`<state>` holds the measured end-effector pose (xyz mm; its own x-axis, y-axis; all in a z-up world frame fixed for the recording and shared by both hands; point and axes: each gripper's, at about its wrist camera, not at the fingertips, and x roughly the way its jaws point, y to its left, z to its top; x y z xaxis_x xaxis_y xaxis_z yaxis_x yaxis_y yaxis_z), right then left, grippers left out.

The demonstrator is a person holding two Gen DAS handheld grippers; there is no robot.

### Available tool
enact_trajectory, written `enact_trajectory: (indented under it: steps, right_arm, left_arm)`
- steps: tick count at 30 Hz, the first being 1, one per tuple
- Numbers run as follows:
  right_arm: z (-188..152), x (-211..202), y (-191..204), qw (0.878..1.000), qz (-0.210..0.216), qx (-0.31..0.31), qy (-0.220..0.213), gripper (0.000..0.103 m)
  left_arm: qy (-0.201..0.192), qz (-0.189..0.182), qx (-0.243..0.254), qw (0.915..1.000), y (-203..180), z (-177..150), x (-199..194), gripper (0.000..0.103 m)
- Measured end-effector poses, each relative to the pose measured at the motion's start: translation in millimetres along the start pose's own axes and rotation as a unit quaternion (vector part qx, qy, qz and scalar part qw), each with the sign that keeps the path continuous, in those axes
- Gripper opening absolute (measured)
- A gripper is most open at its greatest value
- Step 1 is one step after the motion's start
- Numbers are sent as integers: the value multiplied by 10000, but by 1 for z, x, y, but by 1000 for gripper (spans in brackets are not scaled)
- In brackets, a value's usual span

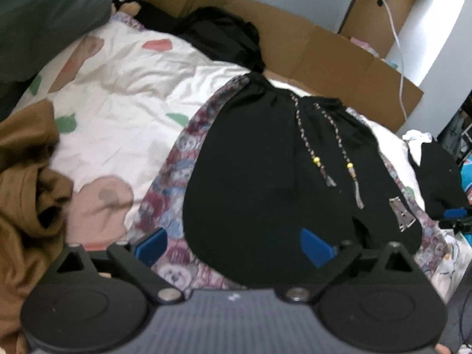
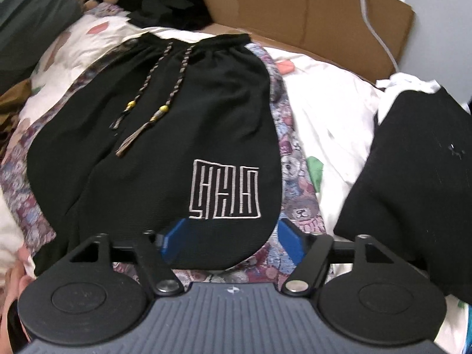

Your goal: Fold clothes

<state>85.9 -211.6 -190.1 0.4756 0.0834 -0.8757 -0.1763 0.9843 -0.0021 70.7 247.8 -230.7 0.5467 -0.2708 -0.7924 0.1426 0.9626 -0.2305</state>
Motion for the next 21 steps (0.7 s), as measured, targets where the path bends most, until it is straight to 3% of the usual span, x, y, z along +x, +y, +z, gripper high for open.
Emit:
enact_trajectory:
  steps: [4, 7, 10, 12, 16, 21]
  right_arm:
    - [-2, -9, 8, 9999, 74, -62, -112, 101]
    - [-5, -14, 14, 9997, 144, -124, -134, 103]
    - [-8, -19, 18, 9997, 168, -163, -119, 103]
    - [-9, -21, 20, 9997, 157, -164, -119, 103]
    - [-18, -22, 23, 9998, 157, -109, -75, 103]
    - [-29, -21, 20, 9994, 328, 123, -48, 103]
  left_arm:
    - [-119, 38, -45, 9999, 0, -6, -7, 99]
    - [-572, 316, 213, 9976, -12, -10, -20, 103]
    - [-439, 665, 474, 9957, -24, -9, -18, 103]
    - [-351, 626, 520, 9961, -27, -9, -17, 103]
    - [-219, 138, 435, 9987, -33, -14, -15, 103]
    - [5, 83, 744, 9972, -43, -24, -14, 103]
